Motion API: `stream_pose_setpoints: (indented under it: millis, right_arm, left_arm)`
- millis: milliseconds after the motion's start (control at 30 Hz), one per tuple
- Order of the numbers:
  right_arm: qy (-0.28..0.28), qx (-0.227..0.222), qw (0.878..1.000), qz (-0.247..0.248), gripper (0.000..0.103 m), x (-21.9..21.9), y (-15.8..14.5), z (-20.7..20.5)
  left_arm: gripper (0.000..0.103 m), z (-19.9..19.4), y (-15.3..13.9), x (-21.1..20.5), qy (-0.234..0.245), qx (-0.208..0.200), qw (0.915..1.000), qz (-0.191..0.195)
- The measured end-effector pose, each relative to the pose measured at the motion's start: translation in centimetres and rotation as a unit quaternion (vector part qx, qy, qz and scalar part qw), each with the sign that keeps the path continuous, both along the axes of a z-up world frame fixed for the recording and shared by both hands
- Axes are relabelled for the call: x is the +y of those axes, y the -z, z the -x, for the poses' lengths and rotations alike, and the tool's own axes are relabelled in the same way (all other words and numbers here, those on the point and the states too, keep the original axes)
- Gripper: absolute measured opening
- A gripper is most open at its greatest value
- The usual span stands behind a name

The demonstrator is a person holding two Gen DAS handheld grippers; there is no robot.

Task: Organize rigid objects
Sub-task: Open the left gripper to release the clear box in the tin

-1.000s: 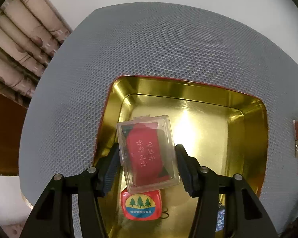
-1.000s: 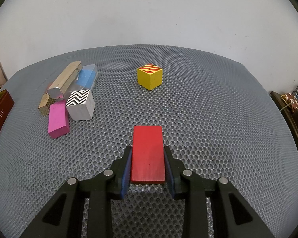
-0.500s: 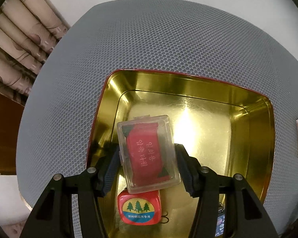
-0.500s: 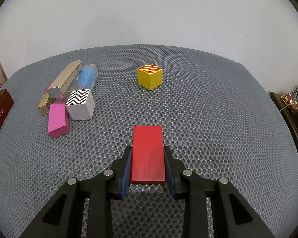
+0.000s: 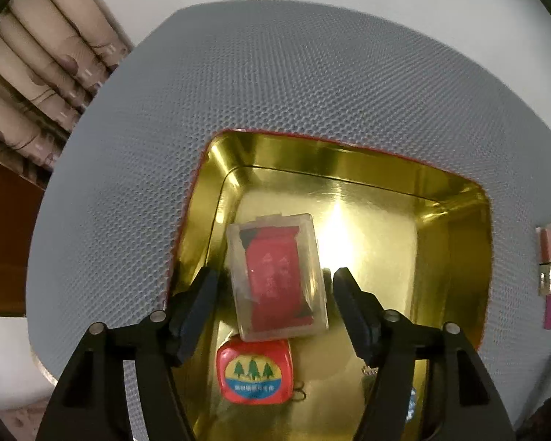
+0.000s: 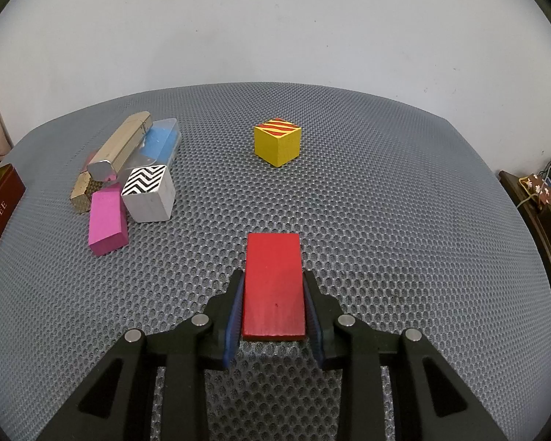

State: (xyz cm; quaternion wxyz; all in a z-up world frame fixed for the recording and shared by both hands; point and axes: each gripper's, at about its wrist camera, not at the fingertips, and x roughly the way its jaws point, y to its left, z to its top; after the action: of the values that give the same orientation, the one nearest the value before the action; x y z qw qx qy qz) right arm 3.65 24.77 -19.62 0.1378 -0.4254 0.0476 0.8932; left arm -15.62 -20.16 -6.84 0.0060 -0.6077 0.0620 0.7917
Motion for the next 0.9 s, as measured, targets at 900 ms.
stream_pose_setpoints:
  millis: [900]
  right_arm:
    - [0.000,0.000,1.000,0.002,0.030,0.4,-0.2,-0.4]
  left_arm:
    - [0.076,-15.0,-5.2,-5.7,-0.034,0.173,0.9844,-0.004]
